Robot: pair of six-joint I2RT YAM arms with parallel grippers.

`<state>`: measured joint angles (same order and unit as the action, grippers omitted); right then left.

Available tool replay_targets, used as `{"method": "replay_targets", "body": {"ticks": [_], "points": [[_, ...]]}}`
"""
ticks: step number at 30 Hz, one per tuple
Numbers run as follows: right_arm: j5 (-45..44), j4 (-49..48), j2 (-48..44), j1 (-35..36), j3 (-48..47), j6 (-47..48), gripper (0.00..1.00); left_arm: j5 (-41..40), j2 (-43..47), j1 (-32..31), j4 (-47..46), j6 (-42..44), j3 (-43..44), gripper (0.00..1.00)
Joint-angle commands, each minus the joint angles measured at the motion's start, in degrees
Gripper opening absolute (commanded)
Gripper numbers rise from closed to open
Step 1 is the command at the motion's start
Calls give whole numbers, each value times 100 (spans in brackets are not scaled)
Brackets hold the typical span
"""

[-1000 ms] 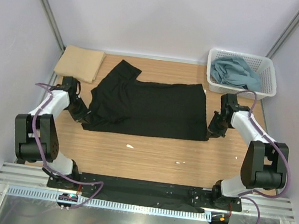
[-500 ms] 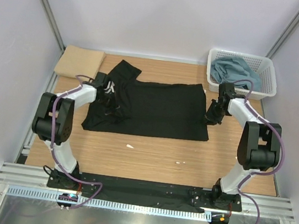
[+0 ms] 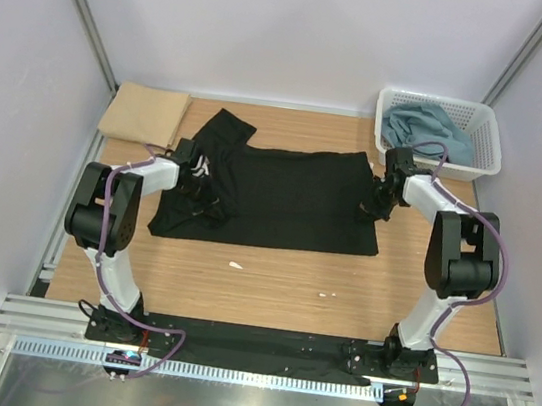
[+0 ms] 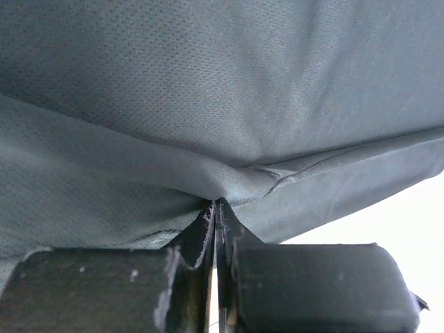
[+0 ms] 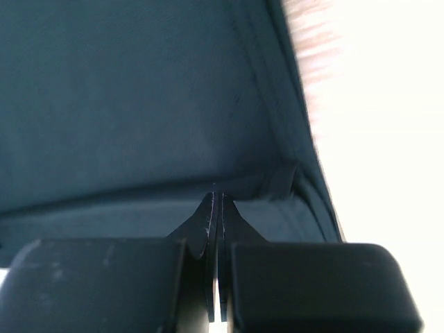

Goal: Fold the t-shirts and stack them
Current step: Fold the tshirt

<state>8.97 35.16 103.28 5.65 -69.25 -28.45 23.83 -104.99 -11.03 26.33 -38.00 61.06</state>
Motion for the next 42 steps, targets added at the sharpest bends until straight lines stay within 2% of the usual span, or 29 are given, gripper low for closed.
{"method": "replay_targets", "body": {"ticks": [1,8,11,13,14,15,19,22,23,25,28,29,38,42], "points": [[-167,-255,314,-11,-176,-47,1,25,-57,-22,-119,29,-138,0],[-405,-396,587,-20,-202,-30,1,-115,83,-22,170,328,28,14],[-502,-247,544,-11,-281,137,2,-221,469,-22,522,451,327,19],[-633,-80,456,6,-352,260,5,-353,742,-14,768,486,547,28],[-668,-10,316,24,-456,322,10,-423,969,4,873,512,617,33],[-730,156,254,41,-510,366,12,-476,1067,30,1039,521,722,34],[-1186,536,-176,147,-659,568,29,-494,1559,302,1243,443,566,32],[-1231,633,-554,191,-432,586,33,-555,1911,732,1217,285,57,22],[-1188,607,-651,191,-327,586,32,-547,1964,829,1182,249,-93,14],[-1056,423,-836,208,32,568,26,-433,2044,1084,1051,144,-532,10],[-994,273,-906,208,376,577,5,-362,1939,1497,901,187,-867,5],[-994,238,-915,208,447,595,1,-379,1912,1559,892,205,-911,4],[-968,-316,-837,200,1124,603,1,-485,1562,1700,734,258,-1219,2],[-976,-457,-652,200,1274,603,1,-765,1280,1788,961,232,-1193,2]]}}
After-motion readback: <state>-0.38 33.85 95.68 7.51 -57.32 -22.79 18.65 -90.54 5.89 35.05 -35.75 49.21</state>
